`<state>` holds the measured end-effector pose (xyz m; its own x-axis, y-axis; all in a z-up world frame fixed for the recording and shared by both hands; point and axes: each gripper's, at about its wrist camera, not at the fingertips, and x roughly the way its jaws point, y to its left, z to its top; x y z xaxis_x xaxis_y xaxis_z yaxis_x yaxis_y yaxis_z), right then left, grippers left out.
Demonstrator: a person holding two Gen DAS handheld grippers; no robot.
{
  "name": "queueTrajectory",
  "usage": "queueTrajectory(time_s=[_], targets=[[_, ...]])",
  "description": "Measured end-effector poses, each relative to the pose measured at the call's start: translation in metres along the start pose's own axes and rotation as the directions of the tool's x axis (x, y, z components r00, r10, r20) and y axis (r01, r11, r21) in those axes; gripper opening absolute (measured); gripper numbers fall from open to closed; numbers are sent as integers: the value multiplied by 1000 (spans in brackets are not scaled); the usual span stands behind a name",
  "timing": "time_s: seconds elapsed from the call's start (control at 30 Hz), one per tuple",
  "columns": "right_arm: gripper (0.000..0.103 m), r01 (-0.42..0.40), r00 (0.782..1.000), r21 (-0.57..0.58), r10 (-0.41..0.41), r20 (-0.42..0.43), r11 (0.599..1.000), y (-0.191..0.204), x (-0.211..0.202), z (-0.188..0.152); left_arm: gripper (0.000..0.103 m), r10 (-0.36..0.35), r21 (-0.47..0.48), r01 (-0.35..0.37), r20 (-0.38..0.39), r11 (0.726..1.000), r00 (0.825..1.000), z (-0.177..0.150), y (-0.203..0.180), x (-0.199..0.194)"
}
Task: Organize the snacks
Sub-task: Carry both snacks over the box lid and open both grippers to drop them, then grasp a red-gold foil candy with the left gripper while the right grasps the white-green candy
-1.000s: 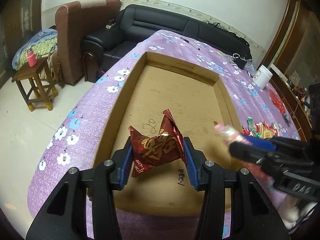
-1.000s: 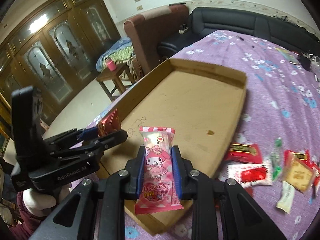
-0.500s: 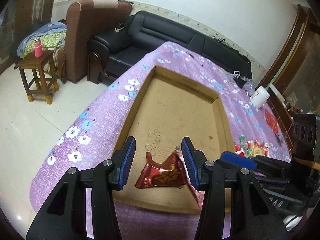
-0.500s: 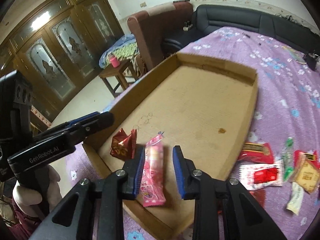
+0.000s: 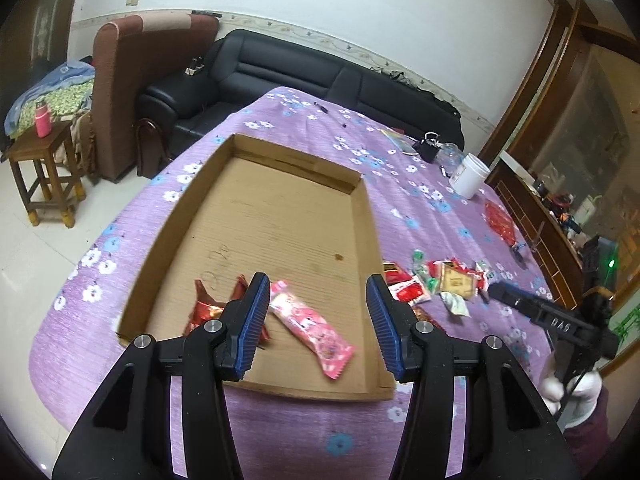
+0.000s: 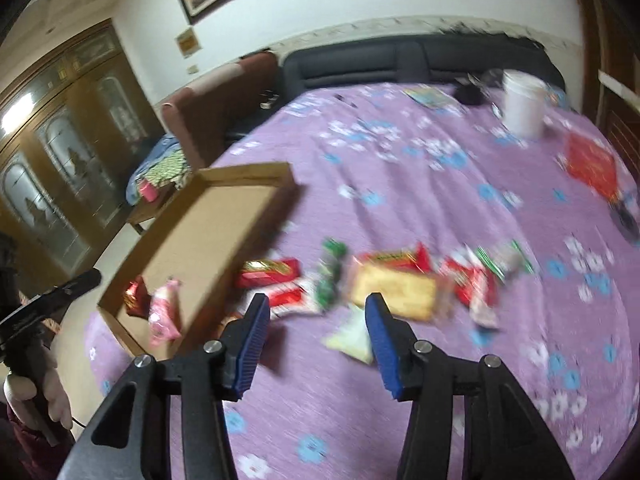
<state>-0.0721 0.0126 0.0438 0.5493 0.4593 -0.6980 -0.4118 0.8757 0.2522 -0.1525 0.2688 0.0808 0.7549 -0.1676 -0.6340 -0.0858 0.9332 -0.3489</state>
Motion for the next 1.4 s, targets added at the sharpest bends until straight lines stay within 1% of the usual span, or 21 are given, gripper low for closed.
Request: queueTrajectory(time_s=[0.1, 0.2, 0.3, 0.43, 0.57, 0.67, 0.77, 0.83, 0.9, 0.93, 1.13, 1.33, 1.4], targets=[[53, -4, 1000, 7, 4, -3, 1000, -4, -1, -8, 50, 0, -21, 0, 5, 1000, 1000, -1, 0, -5], [53, -16, 1000, 18, 17, -9, 1000, -6, 4, -11, 50, 4, -4, -4, 5, 1000, 1000, -4, -3, -10], [53, -6, 1000, 31, 7, -22, 1000, -12, 13, -19, 50, -12, 50, 13, -11, 999, 1000, -10, -14, -8], [53, 27, 999, 56, -24, -42, 998, -20, 22, -23, 50, -35, 124, 42, -55, 991, 998, -20, -35, 6], [53, 48, 997, 64, -44, -60, 997, -22, 31, -19, 50, -50, 201, 68, -93, 977, 994, -30, -60, 20], [53, 53, 996, 55, -49, -75, 997, -18, 42, -15, 50, -53, 260, 81, -110, 962, 992, -36, -77, 27], [53, 76, 992, 44, -72, -101, 996, -13, 58, -12, 50, -48, 308, 83, -122, 948, 991, -40, -92, 33], [53, 97, 990, 44, -91, -112, 994, -13, 66, -13, 50, -37, 352, 80, -129, 933, 991, -43, -102, 40], [34, 114, 989, 31, -111, -101, 993, -14, 67, -14, 50, -19, 381, 72, -141, 922, 990, -45, -109, 48], [28, 114, 988, 25, -111, -109, 993, -15, 68, -15, 50, -9, 393, 68, -149, 917, 989, -46, -112, 54], [28, 96, 991, 63, -90, -97, 993, -38, 56, -21, 50, 49, 453, 34, -172, 891, 984, -47, -130, 81], [28, 47, 997, 109, -40, -67, 993, -53, 48, -25, 50, 132, 482, -5, -229, 876, 964, -51, -140, 116], [28, 39, 998, 112, -32, -61, 993, -54, 48, -25, 50, 158, 493, -26, -229, 870, 961, -55, -142, 123]])
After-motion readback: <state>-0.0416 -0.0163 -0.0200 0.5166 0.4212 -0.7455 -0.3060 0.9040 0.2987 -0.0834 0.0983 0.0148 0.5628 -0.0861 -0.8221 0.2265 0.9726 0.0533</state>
